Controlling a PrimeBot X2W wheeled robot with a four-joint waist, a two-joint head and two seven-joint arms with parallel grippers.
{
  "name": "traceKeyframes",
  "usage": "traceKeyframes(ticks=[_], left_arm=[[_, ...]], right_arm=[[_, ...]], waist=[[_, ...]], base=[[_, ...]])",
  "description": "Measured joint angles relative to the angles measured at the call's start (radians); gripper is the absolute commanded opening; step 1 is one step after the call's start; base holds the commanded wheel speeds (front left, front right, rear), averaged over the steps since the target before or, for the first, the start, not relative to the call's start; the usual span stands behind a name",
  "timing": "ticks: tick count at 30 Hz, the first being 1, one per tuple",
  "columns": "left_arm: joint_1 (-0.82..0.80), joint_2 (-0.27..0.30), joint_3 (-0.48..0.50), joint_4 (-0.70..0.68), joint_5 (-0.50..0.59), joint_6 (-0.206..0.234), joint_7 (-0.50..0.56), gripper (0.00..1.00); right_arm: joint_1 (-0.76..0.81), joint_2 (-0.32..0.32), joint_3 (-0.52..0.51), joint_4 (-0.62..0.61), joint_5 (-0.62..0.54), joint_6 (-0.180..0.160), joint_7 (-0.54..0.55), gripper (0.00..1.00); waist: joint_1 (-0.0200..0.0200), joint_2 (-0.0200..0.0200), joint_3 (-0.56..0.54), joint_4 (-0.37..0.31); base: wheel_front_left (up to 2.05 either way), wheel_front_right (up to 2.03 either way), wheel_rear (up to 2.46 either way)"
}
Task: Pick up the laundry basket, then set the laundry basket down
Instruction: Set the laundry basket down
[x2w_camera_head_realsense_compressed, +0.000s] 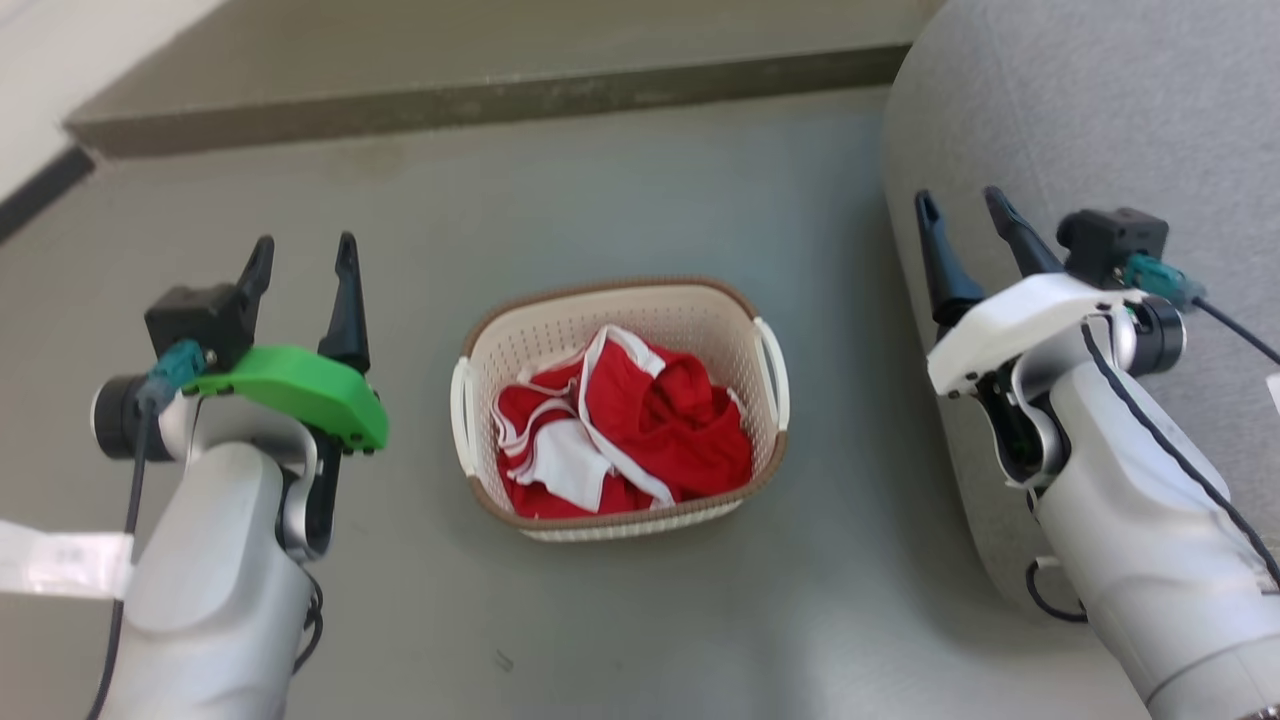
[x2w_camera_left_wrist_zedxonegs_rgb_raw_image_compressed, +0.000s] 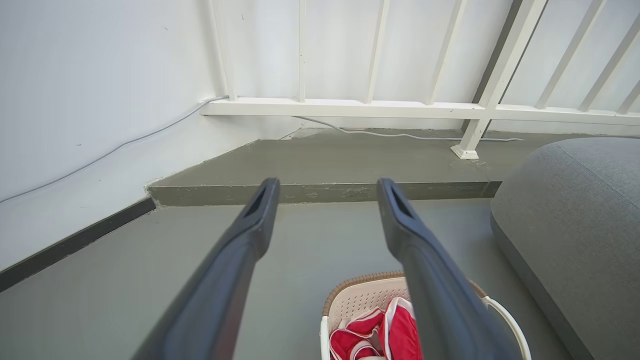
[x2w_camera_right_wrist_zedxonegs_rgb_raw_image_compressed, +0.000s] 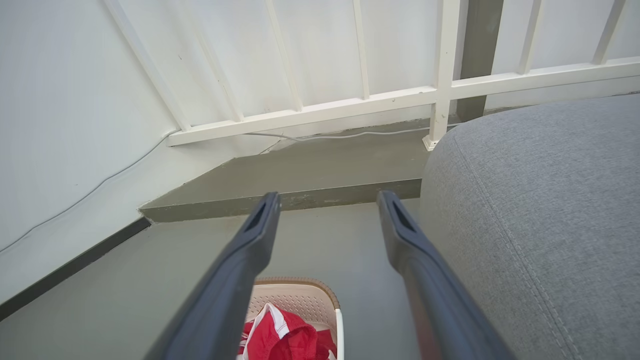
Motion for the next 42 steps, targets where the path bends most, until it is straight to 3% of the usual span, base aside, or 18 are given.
traceKeyframes(ticks=[19,42], left_arm=[[0.251,-0.002,0.012,-0.183,0.051,0.043,0.0,1.0],[0.443,-0.011,0.022,-0.315,0.055,0.078,0.0,1.0]], right_arm=[[0.221,-0.01,-0.024,-0.171,-0.076,-0.043,0.0,1.0],[0.402,-0.012,-0.039,-0.333,-0.129,-0.078,0.0,1.0]], waist=[[0.0,0.0,-0.158,-0.011],[0.0,0.0,-0.209,-0.003]], base=[[0.0,0.0,0.0],[0.0,0.0,0.0]])
